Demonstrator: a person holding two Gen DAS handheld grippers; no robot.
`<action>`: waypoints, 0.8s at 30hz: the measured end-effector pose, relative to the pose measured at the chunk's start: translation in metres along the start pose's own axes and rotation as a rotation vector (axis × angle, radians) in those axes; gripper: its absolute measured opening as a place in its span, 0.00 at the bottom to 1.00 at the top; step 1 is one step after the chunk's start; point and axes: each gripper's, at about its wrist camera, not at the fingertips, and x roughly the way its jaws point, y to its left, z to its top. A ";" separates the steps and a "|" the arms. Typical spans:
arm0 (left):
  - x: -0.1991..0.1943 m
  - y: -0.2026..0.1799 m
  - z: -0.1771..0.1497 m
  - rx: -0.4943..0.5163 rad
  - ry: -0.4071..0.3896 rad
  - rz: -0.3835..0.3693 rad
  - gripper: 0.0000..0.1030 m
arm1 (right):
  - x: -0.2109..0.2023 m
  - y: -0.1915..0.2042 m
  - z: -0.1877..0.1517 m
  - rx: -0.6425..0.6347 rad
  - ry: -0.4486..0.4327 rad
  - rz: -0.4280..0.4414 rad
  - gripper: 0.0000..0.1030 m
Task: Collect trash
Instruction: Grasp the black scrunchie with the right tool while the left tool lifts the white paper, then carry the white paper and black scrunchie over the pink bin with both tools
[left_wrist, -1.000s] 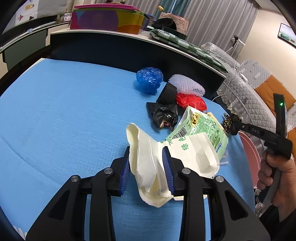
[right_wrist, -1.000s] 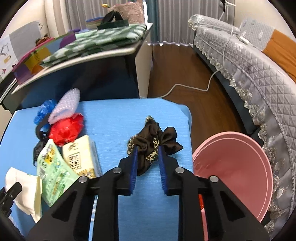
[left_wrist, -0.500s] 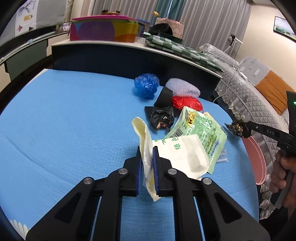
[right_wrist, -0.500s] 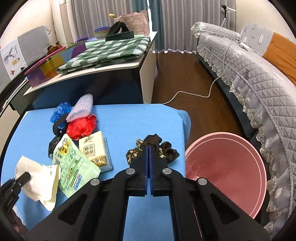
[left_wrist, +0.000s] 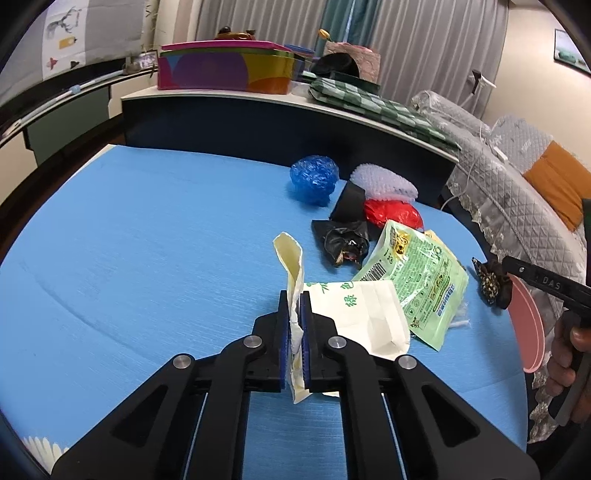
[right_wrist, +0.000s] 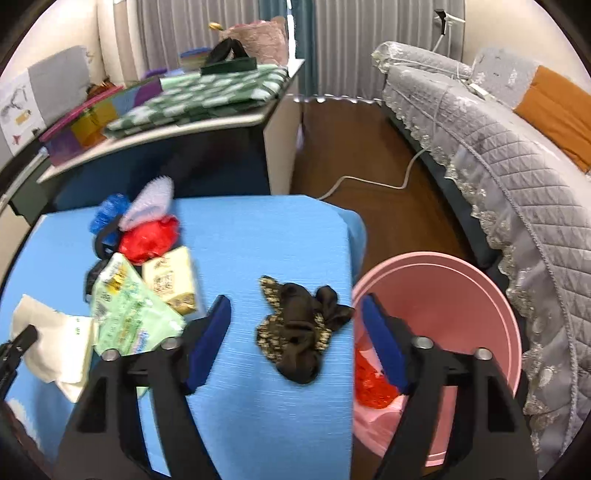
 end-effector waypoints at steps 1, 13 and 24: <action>0.001 -0.001 0.000 0.005 -0.001 0.000 0.07 | 0.006 0.001 -0.001 -0.005 0.021 -0.005 0.71; 0.000 -0.009 0.000 0.047 -0.009 0.018 0.09 | 0.021 0.004 -0.010 -0.033 0.083 -0.015 0.42; -0.013 -0.022 -0.002 0.095 -0.056 0.024 0.07 | -0.019 0.012 -0.014 -0.076 -0.021 0.004 0.24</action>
